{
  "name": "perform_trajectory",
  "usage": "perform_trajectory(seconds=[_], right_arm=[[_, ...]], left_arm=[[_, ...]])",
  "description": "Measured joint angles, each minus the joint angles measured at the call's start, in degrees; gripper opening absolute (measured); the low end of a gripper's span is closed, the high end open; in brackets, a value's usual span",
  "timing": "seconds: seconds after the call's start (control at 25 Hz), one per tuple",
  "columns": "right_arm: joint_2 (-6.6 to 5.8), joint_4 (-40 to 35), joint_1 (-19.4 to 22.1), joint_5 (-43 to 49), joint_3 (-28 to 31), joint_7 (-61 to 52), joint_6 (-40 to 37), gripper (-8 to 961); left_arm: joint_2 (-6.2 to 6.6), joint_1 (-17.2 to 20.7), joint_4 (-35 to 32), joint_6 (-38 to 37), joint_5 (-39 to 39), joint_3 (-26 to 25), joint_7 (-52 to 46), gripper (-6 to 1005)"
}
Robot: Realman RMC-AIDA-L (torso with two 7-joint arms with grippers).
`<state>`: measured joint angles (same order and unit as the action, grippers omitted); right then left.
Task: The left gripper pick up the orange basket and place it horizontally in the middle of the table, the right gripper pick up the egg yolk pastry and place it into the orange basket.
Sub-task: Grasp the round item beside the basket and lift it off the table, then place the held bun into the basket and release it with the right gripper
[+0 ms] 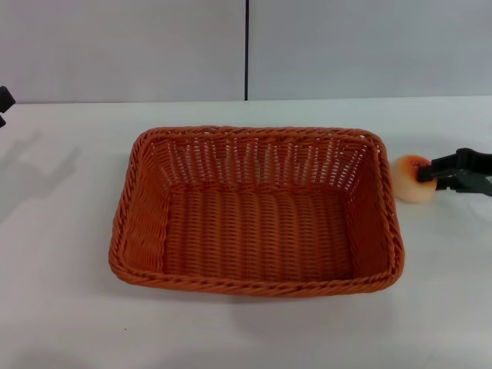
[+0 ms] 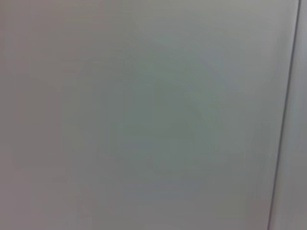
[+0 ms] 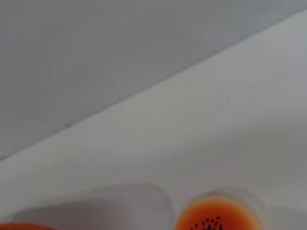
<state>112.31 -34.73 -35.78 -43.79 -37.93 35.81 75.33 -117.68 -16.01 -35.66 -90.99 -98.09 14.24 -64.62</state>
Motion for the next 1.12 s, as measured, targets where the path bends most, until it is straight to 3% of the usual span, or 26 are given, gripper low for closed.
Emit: perform_trajectory(seconds=[0.36,0.52,0.56,0.6,0.8,1.12], right_arm=[[1.03,-7.0,1.9,-1.4,0.8,-1.2,3.9,195],[2.20,-12.5,4.8,-3.9,1.6,-3.8,6.2,135],[3.18,-17.4,7.0,-5.1,2.2,-5.5,8.3,120],[3.18,-17.4,7.0,-5.1,2.2,-5.5,8.3,111],[6.10,-30.6,12.7,-6.7,6.0,-9.0,14.8,70],[7.36,-34.5,15.6,-18.5,4.3,-10.9,20.6,38]], left_arm=[[-0.03,-0.1,0.0,1.7,0.1,0.0,0.2,833],[-0.08,-0.2,0.0,1.9,0.2,0.0,0.6,833],[-0.13,-0.2,0.0,2.5,0.3,0.0,1.0,833],[-0.13,-0.2,0.0,2.5,0.3,0.0,1.0,833],[-0.15,-0.3,0.5,2.9,0.3,-0.1,1.5,833],[-0.17,-1.4,1.9,3.9,0.4,0.0,2.3,833]])
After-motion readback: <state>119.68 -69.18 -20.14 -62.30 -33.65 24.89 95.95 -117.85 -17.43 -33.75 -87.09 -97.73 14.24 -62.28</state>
